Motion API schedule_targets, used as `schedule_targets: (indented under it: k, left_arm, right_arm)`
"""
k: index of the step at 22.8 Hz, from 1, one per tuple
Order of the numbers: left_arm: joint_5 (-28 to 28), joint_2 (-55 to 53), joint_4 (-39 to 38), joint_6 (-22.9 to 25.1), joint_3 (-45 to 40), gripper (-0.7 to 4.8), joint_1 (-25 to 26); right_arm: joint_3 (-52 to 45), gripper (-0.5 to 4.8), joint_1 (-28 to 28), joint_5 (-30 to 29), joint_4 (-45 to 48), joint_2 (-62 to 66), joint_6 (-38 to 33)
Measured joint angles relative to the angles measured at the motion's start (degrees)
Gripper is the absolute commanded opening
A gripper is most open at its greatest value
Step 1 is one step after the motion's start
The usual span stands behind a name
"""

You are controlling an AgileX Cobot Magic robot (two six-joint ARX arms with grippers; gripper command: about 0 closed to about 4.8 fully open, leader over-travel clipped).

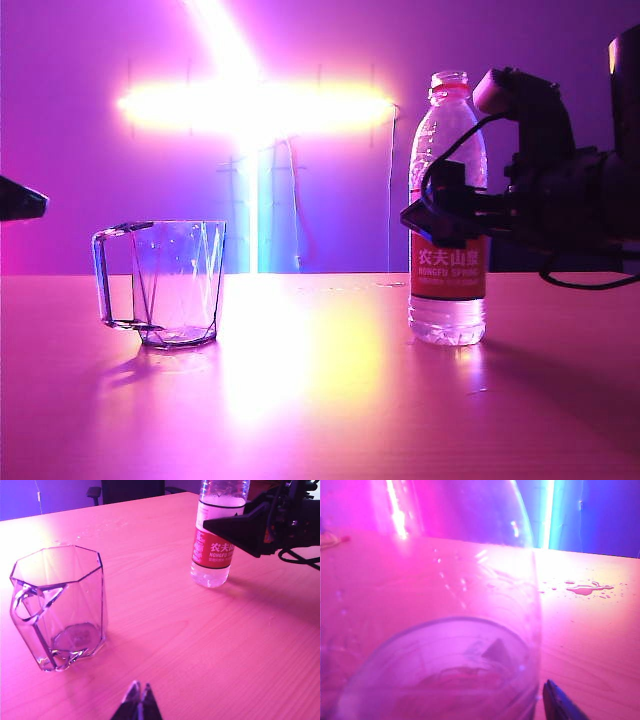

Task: Pick up the mineral water bottle on the table and pour water into the mug until it's half full.

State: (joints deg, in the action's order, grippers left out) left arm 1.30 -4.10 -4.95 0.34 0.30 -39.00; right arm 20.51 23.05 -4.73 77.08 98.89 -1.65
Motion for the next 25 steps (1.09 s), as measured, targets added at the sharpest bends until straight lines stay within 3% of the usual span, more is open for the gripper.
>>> schedule_targets:
  k: [7, 8, 11, 13, 21, 25]
  left_arm:
    - [0.00, 0.00, 0.00, 0.00, 0.00, -0.02, 0.00]
    - [0.00, 0.00, 0.00, 0.00, 0.00, -0.02, 0.00]
    - [0.00, 0.00, 0.00, 0.00, 0.00, -0.02, 0.00]
    - [0.00, 0.02, 0.00, 0.00, 0.00, -0.02, 0.00]
    - [0.00, 0.37, 0.00, 0.00, 0.00, -0.02, 0.07]
    - [0.00, 0.39, 0.00, 0.00, 0.00, -0.02, 0.24]
  right_arm:
    - [2.45, 4.79, 0.00, -0.07, -3.58, 0.31, 0.00]
    - [2.54, 4.23, 0.00, -0.07, -3.67, 0.31, 0.00]
    - [2.56, 3.94, 0.00, -0.22, -3.67, 0.31, 0.04]
    - [2.56, 3.12, 0.00, -0.24, -3.72, 0.31, 0.04]
    - [2.56, 3.04, 0.00, -0.24, -3.69, 0.31, 0.35]
    - [2.99, 2.60, 0.02, -0.35, -3.89, 0.33, 2.84]
